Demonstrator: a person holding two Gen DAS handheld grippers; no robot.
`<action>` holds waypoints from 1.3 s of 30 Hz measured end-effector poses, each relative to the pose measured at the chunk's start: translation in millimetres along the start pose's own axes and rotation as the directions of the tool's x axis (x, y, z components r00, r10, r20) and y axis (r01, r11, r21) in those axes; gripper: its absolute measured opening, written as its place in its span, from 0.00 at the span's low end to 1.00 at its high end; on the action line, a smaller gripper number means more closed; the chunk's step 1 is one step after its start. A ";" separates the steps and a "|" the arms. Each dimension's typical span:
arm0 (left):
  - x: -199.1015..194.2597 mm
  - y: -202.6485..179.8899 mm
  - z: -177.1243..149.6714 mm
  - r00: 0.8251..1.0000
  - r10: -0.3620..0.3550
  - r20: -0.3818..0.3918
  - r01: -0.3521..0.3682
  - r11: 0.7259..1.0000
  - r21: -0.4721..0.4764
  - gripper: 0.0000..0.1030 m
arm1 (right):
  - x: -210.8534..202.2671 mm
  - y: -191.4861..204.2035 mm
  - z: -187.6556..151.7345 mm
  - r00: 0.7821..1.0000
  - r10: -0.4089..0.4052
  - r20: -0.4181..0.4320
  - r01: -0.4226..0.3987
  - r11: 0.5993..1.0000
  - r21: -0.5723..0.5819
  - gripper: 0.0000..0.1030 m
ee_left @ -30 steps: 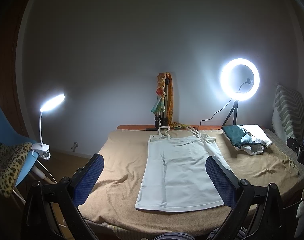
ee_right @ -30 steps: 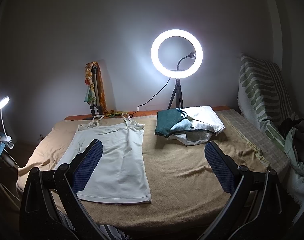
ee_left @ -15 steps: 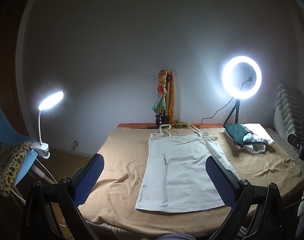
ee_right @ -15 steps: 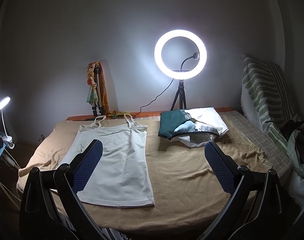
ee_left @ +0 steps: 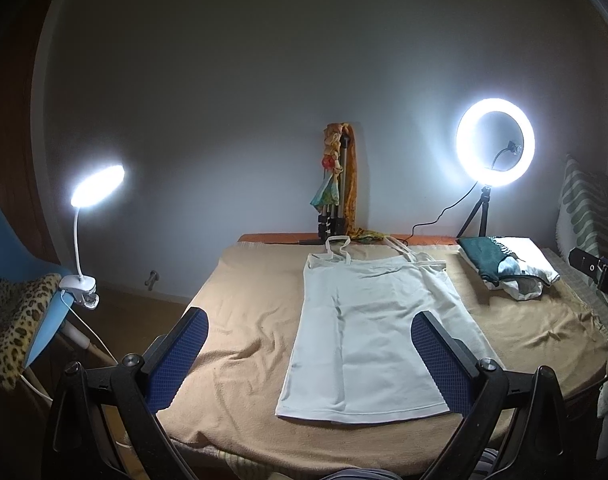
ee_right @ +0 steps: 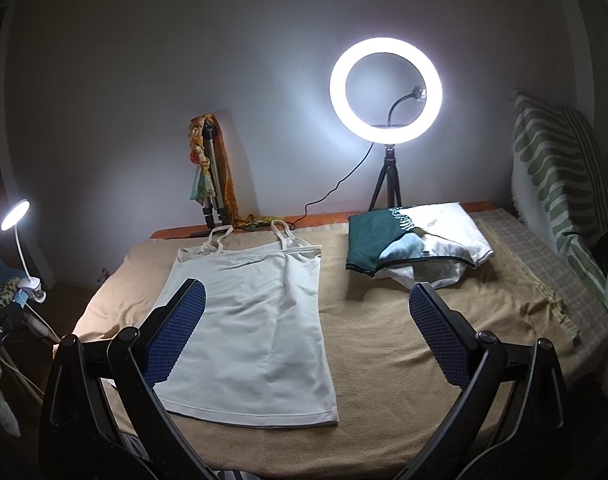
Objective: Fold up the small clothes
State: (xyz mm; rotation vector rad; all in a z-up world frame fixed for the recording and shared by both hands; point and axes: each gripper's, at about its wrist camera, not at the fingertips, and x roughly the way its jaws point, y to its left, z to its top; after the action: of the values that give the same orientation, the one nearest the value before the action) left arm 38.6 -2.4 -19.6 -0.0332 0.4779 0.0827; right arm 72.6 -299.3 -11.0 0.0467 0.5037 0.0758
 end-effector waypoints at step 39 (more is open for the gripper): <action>192.5 68.9 -125.3 0.849 -0.306 -0.431 0.196 0.940 -0.281 0.35 | 346.0 273.8 13.9 0.794 0.316 -0.519 -0.428 0.897 -0.109 0.62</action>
State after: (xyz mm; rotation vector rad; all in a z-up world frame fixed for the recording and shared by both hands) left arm 145.6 73.6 -220.3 -0.3494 0.9474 -0.1366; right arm 364.7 2.1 -147.6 -0.0971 0.9920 0.5496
